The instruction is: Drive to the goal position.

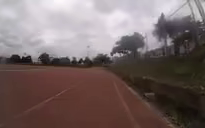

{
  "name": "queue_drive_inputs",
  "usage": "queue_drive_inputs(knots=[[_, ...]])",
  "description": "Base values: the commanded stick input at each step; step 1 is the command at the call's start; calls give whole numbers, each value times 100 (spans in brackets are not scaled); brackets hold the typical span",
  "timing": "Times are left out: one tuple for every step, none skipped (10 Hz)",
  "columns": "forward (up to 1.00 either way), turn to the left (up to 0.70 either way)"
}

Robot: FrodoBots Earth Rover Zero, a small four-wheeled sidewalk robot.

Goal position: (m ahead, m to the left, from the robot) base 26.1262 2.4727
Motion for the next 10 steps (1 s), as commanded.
queue_drive_inputs(knots=[[70, -19], [70, -14], [70, -9], [70, -4], [70, 0], [70, 0], [70, 0], [70, 0], [70, 0], [70, 0]])
